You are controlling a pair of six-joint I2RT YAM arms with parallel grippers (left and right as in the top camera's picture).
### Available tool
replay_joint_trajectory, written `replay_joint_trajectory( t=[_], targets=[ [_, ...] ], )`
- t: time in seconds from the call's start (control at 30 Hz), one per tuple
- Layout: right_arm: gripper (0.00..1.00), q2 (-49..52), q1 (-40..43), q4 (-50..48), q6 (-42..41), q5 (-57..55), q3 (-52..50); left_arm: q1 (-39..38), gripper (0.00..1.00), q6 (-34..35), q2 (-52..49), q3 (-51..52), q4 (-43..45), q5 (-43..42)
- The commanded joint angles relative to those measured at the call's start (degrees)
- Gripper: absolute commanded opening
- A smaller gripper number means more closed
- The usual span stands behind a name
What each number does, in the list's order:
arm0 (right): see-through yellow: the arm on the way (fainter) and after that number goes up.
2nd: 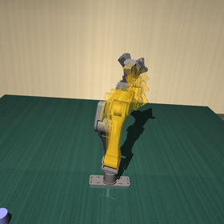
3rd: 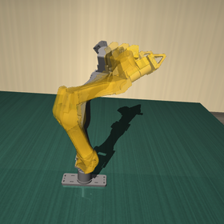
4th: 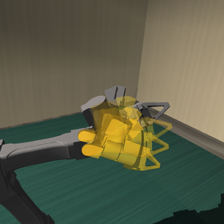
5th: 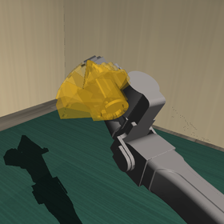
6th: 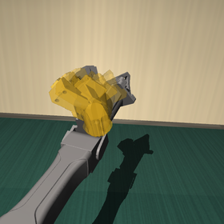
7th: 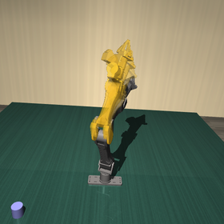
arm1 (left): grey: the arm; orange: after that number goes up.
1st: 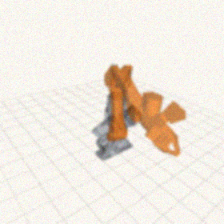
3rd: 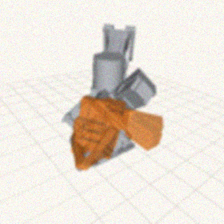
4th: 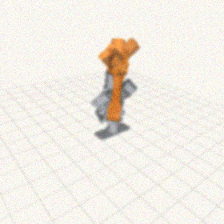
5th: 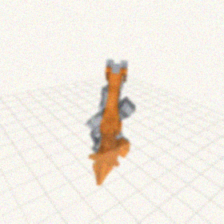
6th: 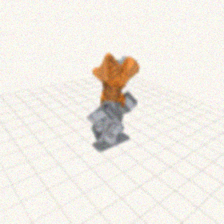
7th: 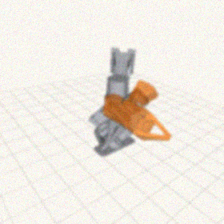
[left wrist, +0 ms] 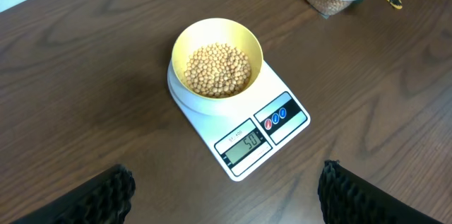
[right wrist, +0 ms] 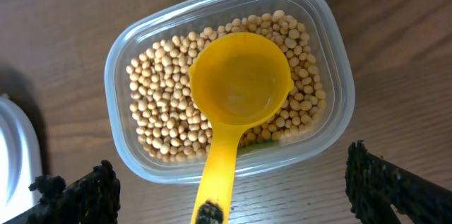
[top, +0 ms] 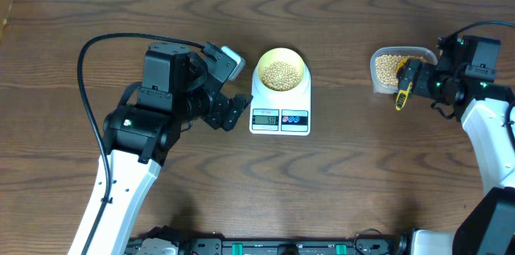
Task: Scoop item into bowl and weigh 50g on scale
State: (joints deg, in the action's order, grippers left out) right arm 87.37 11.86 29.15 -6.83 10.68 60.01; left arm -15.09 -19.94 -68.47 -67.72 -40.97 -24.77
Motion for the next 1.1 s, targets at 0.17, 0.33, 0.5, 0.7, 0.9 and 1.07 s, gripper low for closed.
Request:
replay_joint_trajectory(
  t=[0.17,0.33,0.5,0.7,0.9,1.07],
  targets=[
    [0.99,-2.69,-0.17,0.9,9.64,-3.04,0.09,0.24,0.85,-0.37,-0.07,0.87,-0.17,-0.7],
    [0.99,-7.72,-0.2,2.21,12.44,-3.06,0.09,0.24,0.85,-0.37,-0.07,0.87,-0.17,-0.7],
    [0.99,-12.37,-0.17,3.48,13.11,-3.04,0.09,0.24,0.86,-0.37,-0.07,0.87,-0.17,-0.7],
    [0.99,-13.53,-0.17,3.52,13.11,-3.04,0.09,0.24,0.85,-0.37,-0.07,0.87,-0.17,-0.7],
    [0.99,-13.49,-0.17,4.7,13.11,-3.04,0.09,0.24,0.86,-0.37,-0.07,0.87,-0.17,-0.7],
    [0.99,-13.49,-0.17,5.01,13.11,-3.04,0.09,0.24,0.85,-0.37,-0.07,0.87,-0.17,-0.7]
  ],
)
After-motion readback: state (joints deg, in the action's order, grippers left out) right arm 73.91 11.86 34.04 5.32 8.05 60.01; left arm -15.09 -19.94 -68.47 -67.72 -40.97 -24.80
